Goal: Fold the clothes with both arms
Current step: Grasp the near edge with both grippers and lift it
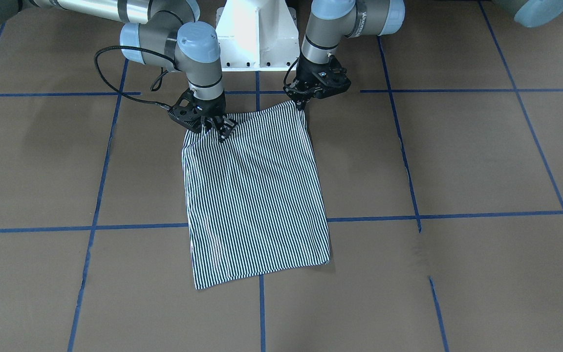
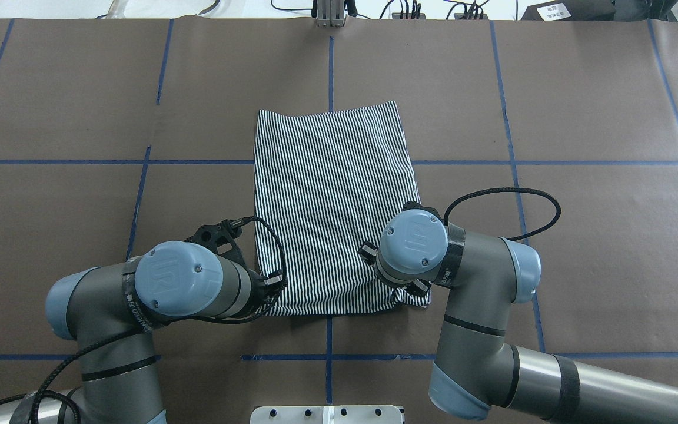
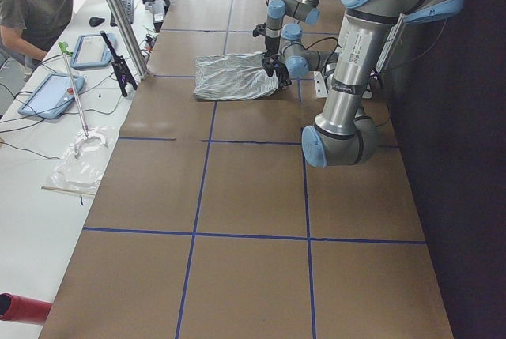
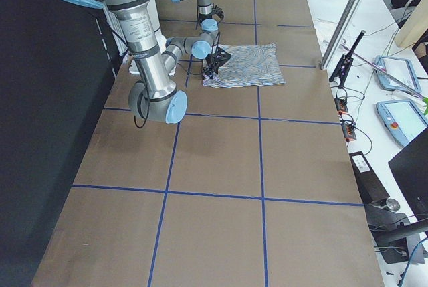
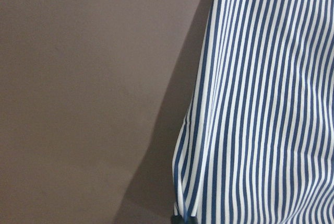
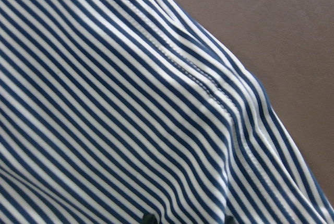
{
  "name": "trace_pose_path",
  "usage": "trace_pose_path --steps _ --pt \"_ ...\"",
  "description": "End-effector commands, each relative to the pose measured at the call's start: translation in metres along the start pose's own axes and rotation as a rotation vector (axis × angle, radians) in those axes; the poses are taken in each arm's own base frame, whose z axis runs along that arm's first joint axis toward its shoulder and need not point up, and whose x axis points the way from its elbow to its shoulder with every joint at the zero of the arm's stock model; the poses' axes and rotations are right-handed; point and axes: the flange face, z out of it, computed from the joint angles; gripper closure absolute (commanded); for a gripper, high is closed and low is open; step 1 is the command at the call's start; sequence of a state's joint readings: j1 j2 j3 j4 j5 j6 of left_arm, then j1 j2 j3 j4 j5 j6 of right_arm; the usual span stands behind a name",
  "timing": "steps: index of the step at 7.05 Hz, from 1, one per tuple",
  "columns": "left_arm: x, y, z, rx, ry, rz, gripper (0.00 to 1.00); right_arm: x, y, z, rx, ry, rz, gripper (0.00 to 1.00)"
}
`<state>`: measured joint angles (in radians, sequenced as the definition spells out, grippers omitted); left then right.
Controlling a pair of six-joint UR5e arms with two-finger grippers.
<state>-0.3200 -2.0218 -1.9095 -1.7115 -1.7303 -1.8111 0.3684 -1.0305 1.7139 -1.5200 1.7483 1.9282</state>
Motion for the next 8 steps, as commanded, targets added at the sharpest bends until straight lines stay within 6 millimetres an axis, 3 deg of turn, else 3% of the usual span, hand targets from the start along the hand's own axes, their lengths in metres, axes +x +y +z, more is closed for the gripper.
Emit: trace_pose_path --steps 1,4,6,8 --pt "0.0 0.0 0.0 0.0 0.001 0.001 1.0 -0.003 0.002 -0.002 -0.002 -0.004 -0.001 1.0" --pt "-0.001 0.0 -0.001 -0.003 0.0 -0.001 1.0 -0.007 0.003 -0.011 0.002 -0.037 0.0 1.0" --pt "-0.005 0.008 -0.016 -0.013 0.021 0.009 1.0 -0.001 0.007 -0.028 -0.017 -0.063 -0.017 1.0" --pt "-0.038 0.038 -0.042 -0.068 0.033 0.034 1.0 0.034 0.049 -0.057 -0.088 -0.1 -0.073 1.0"
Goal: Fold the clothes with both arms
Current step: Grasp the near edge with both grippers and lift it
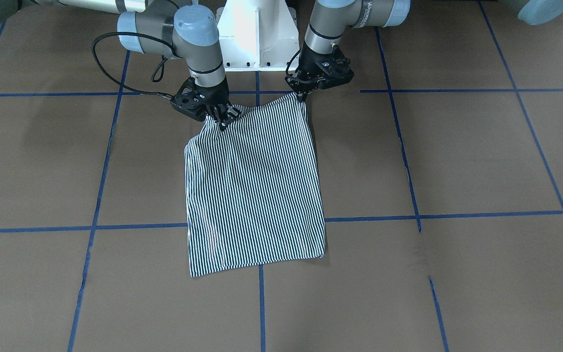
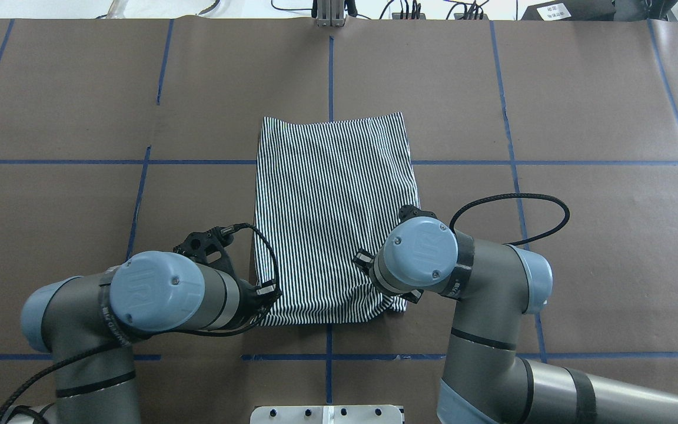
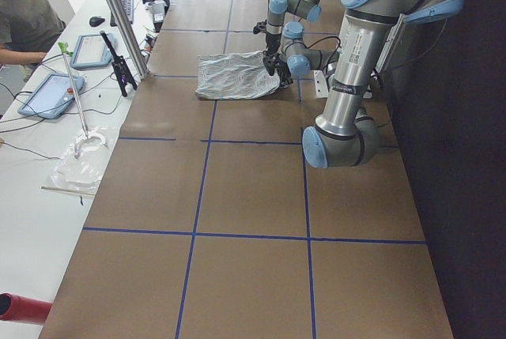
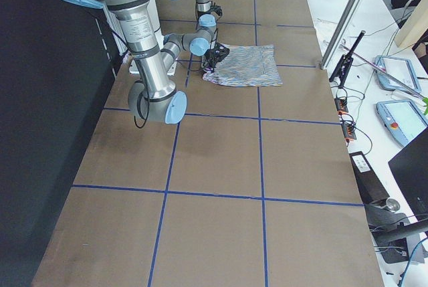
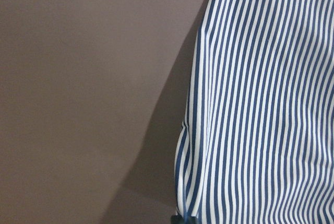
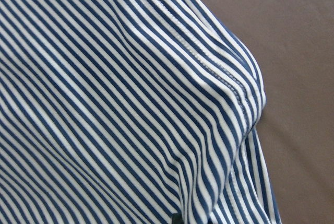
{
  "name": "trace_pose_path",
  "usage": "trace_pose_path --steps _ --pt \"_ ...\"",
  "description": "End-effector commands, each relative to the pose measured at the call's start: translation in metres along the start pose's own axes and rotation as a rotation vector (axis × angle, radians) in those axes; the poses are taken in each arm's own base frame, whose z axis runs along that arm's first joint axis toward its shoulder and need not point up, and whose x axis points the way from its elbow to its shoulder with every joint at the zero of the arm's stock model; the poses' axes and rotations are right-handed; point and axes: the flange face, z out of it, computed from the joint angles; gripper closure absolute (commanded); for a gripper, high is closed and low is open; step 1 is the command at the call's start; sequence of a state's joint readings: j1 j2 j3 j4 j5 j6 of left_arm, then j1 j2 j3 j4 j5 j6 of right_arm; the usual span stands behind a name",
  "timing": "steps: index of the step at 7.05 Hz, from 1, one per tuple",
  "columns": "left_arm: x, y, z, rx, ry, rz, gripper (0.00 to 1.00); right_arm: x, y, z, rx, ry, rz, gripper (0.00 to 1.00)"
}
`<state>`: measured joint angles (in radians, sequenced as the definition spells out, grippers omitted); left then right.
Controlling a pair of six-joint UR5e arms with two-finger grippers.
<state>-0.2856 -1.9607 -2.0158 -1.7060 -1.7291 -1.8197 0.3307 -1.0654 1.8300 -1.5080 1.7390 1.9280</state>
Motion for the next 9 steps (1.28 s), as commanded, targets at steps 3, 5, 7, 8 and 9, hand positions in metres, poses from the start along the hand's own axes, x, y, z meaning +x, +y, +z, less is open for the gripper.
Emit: trace_pose_path --steps 3,5,7,8,9 --pt "-0.03 0.051 -0.036 -0.082 -0.019 0.037 1.0 0.037 0.058 -0.036 -0.103 -0.039 -0.072 1.0" --pt "-0.01 0.055 -0.051 -0.129 0.011 0.037 1.0 0.025 0.031 -0.042 -0.059 -0.065 -0.056 1.0" --pt "0.011 -0.021 -0.079 -0.026 0.063 -0.035 1.0 0.003 -0.036 -0.067 0.021 -0.113 -0.067 1.0" --pt "0.018 -0.043 -0.072 -0.005 0.052 -0.061 1.0 -0.014 -0.056 -0.07 0.05 -0.123 -0.053 1.0" --pt "0.028 -0.061 -0.068 0.023 0.052 -0.077 1.0 -0.047 -0.067 -0.067 0.072 -0.13 -0.038 1.0"
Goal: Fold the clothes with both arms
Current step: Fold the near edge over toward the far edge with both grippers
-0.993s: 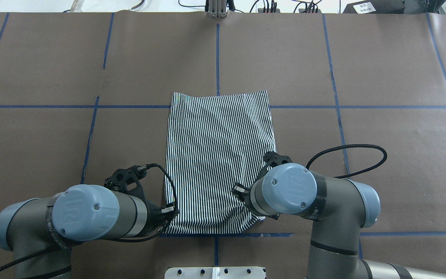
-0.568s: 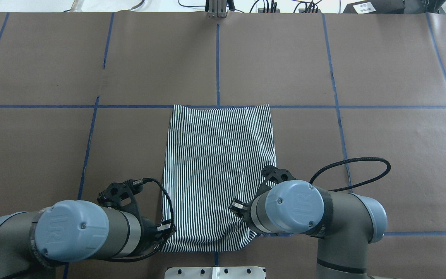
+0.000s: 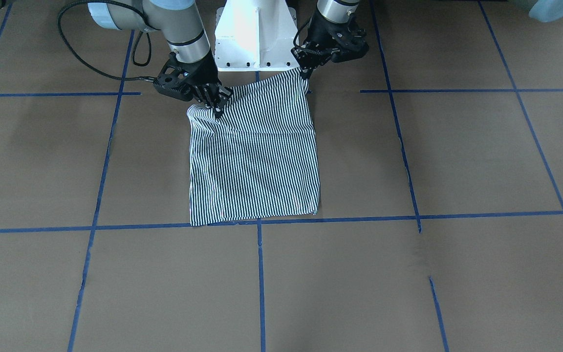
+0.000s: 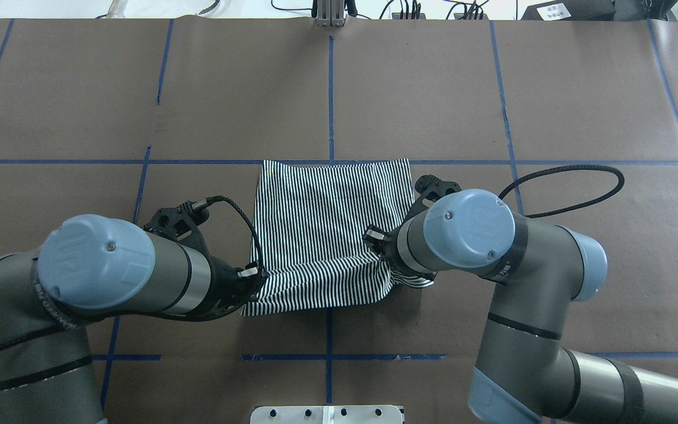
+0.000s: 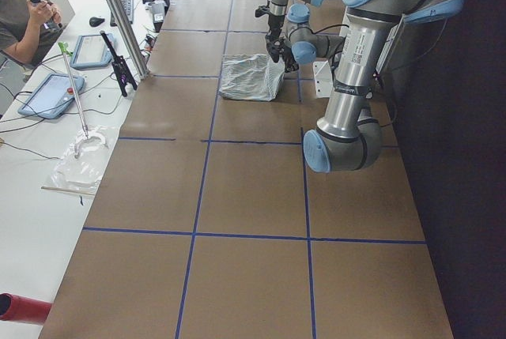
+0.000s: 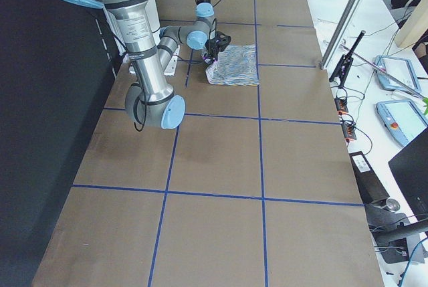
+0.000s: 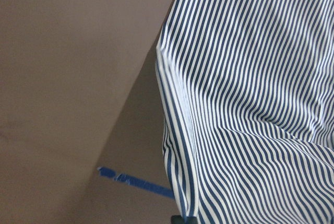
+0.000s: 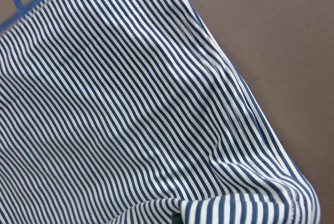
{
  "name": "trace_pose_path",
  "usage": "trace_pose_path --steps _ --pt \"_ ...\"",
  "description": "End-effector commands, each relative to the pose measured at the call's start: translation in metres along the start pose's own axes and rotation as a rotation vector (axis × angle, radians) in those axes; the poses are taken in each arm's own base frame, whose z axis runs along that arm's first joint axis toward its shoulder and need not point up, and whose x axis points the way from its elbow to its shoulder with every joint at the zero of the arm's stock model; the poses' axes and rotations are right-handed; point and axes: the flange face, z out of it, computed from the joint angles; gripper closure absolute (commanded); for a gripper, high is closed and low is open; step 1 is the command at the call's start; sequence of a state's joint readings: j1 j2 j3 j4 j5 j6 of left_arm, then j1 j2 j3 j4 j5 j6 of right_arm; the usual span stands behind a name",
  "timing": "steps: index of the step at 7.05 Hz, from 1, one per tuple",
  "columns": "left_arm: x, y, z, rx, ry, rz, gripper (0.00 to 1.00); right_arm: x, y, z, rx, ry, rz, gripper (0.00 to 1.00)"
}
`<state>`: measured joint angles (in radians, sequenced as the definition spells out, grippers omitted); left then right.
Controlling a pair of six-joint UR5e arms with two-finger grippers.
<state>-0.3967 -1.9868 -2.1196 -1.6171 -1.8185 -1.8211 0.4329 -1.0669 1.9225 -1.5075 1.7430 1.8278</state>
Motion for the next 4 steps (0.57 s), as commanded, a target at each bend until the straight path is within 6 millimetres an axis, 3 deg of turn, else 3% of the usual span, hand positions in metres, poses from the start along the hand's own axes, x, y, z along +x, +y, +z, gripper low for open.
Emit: trace_pose_path --steps 1,4 --pt "0.013 -0.034 0.008 0.046 -0.005 -0.017 1.0 -0.041 -0.032 0.013 0.049 0.003 -0.009 1.0" --pt "0.02 -0.052 0.02 0.065 0.013 -0.024 1.0 -0.039 -0.054 0.051 0.063 -0.004 -0.026 1.0"
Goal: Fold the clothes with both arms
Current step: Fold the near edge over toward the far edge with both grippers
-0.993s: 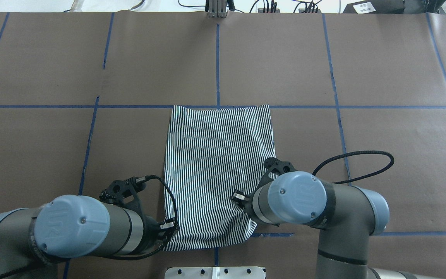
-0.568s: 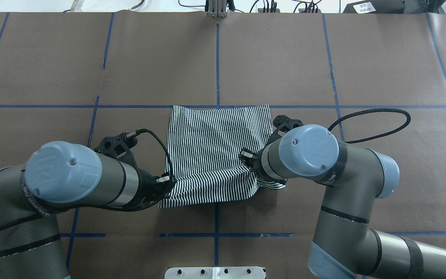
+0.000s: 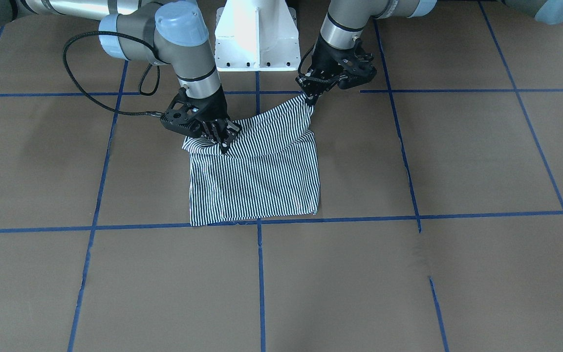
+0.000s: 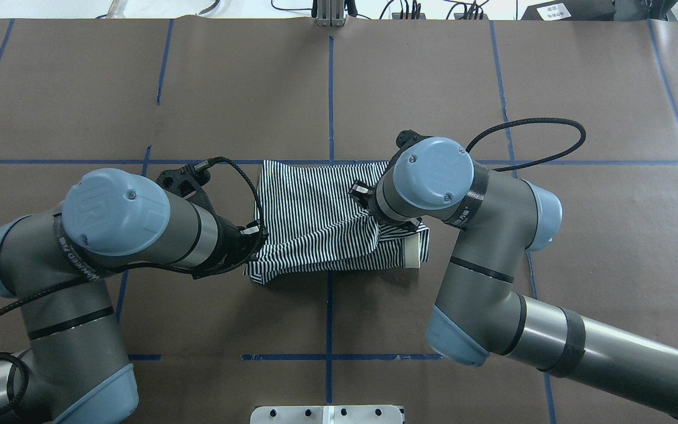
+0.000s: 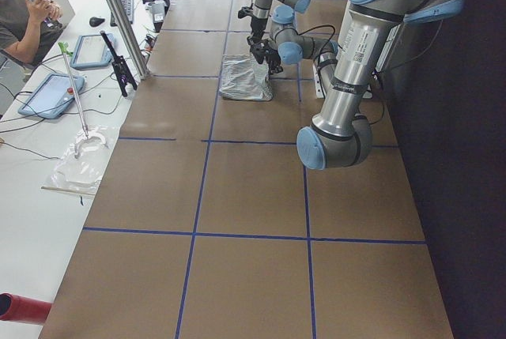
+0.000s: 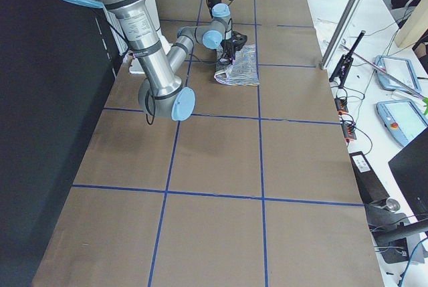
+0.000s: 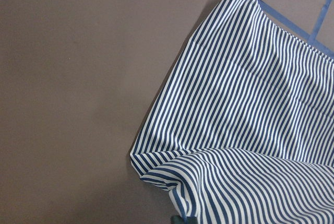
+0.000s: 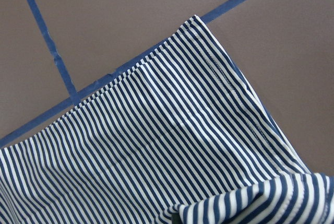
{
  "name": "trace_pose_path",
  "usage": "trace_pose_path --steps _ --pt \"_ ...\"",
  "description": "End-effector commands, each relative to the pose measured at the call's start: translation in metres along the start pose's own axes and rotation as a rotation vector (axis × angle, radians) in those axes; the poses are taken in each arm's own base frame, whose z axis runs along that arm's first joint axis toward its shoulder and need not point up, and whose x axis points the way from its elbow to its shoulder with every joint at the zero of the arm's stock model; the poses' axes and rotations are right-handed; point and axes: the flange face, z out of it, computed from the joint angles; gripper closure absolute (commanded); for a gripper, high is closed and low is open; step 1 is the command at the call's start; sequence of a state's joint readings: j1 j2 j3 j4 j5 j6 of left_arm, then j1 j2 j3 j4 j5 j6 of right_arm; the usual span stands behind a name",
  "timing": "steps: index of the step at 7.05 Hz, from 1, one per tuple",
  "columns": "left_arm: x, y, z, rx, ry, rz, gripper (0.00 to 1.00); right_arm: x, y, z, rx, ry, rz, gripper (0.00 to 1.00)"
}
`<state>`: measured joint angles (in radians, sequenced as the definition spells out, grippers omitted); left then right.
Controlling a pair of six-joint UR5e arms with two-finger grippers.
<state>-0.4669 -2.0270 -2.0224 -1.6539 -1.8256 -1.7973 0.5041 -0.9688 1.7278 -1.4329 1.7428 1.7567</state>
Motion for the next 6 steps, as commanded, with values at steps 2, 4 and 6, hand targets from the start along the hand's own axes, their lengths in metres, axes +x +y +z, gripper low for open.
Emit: trace_pose_path --steps 2,4,6 --pt "0.051 -0.097 0.021 0.125 0.024 -0.086 0.93 -0.032 -0.048 0.028 0.054 0.01 0.038 0.7" --pt "0.062 -0.235 0.023 0.273 -0.003 0.013 0.0 -0.089 -0.128 0.063 0.117 0.022 0.018 0.0" --pt "0.052 -0.273 0.006 0.27 -0.015 0.076 0.0 -0.076 -0.192 0.049 0.066 0.029 -0.027 0.0"
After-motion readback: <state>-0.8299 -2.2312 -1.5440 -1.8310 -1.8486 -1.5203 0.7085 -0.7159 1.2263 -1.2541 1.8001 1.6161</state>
